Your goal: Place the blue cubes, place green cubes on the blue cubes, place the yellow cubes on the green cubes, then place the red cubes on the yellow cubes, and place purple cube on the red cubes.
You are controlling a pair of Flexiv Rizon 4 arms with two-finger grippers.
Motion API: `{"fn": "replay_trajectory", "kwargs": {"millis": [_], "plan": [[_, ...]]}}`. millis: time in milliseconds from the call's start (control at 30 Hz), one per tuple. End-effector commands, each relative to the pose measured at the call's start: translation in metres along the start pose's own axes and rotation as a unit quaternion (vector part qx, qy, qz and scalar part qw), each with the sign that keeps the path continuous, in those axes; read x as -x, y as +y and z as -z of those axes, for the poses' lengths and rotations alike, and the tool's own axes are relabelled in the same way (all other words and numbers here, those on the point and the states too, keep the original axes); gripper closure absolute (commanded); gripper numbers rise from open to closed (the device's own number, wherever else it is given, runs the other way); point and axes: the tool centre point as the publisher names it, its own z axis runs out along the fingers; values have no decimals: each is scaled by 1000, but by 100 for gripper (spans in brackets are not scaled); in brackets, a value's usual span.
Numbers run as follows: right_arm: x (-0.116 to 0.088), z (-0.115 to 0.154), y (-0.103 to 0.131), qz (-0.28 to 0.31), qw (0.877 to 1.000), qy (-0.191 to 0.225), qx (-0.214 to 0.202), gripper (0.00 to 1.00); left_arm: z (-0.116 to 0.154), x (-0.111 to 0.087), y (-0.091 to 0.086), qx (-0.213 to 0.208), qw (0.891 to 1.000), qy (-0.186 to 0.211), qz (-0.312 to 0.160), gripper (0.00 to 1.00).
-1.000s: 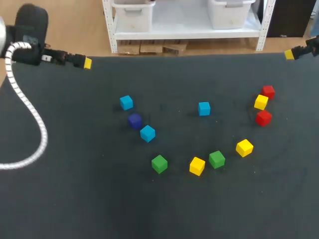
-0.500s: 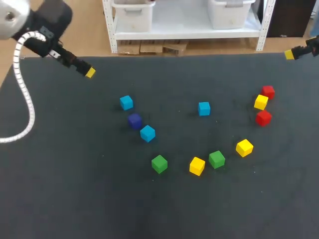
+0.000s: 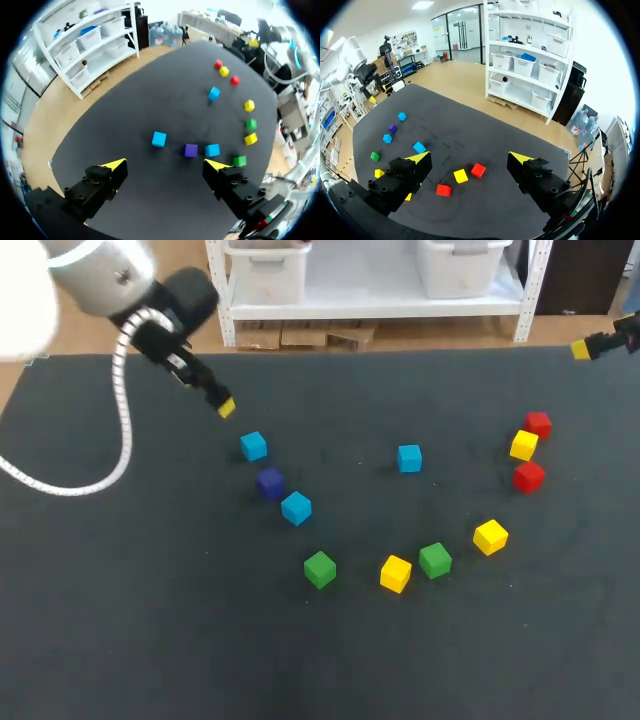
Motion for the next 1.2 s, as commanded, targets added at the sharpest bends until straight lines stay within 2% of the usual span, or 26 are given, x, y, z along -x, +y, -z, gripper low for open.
{"fn": "replay_trajectory", "kwargs": {"millis": [33, 133, 367, 633, 1200], "plan": [[0, 0, 0, 0, 1000, 1, -1, 0, -38, 8, -2, 3, 993, 107, -42, 0], [0, 0, 0, 0, 1000, 1, -1, 0, -51, 7, -7, 6, 989, 128, -79, 0], [0, 0, 0, 0, 1000, 1, -1, 0, -69, 5, -11, 6, 979, 145, -140, 0], [0, 0, 0, 0, 1000, 1, -1, 0, -94, 7, -2, 16, 979, 154, -132, 0], [0, 0, 0, 0, 1000, 1, -1, 0, -119, 14, 10, -8, 976, 174, -130, 0]]}}
